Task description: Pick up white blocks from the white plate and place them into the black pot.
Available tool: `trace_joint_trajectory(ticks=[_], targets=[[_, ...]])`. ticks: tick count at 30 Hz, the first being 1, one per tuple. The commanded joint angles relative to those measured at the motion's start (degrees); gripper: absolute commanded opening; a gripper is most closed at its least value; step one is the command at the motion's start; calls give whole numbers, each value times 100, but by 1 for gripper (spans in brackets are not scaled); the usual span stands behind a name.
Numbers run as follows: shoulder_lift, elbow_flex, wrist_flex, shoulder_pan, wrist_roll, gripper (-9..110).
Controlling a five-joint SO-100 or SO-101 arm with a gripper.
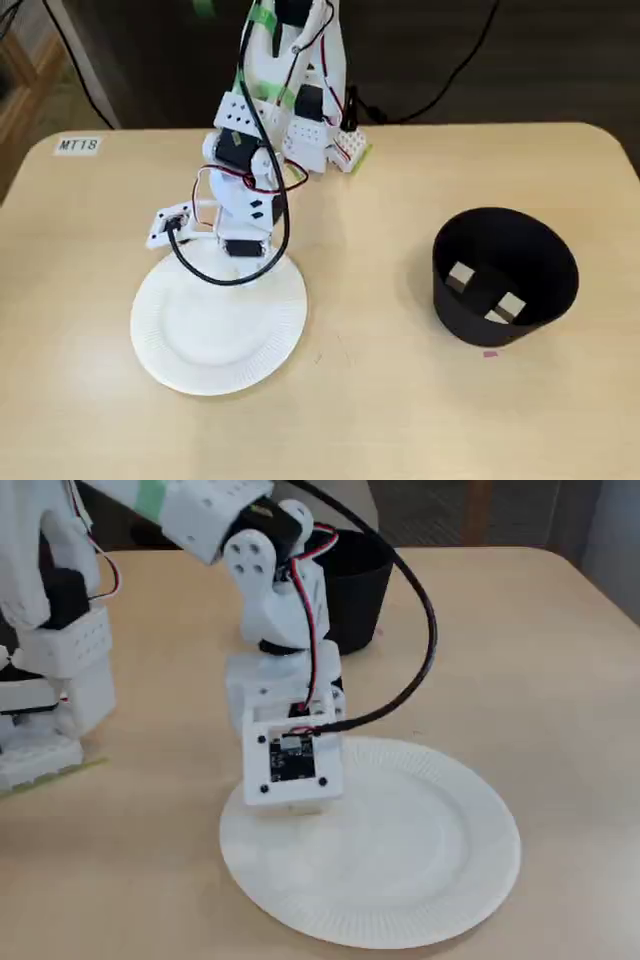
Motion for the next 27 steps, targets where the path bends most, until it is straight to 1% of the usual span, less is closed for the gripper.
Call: trace_joint_trajectory(ticks=[1, 4, 7, 9, 13, 19, 23, 27], targets=[[422, -70, -237, -35, 290, -2], [1433, -70, -738, -9, 967, -2], [2505, -88, -1512, -9, 2004, -2], [2900, -308, -1617, -97, 2461, -2], [3349, -976, -1371, -817, 2505, -2], [4061, -1213, -1828, -3067, 2355, -2], [3929, -1187, -1731, -4544, 1934, -2], [3366, -984, -1450, -5440, 1415, -2]])
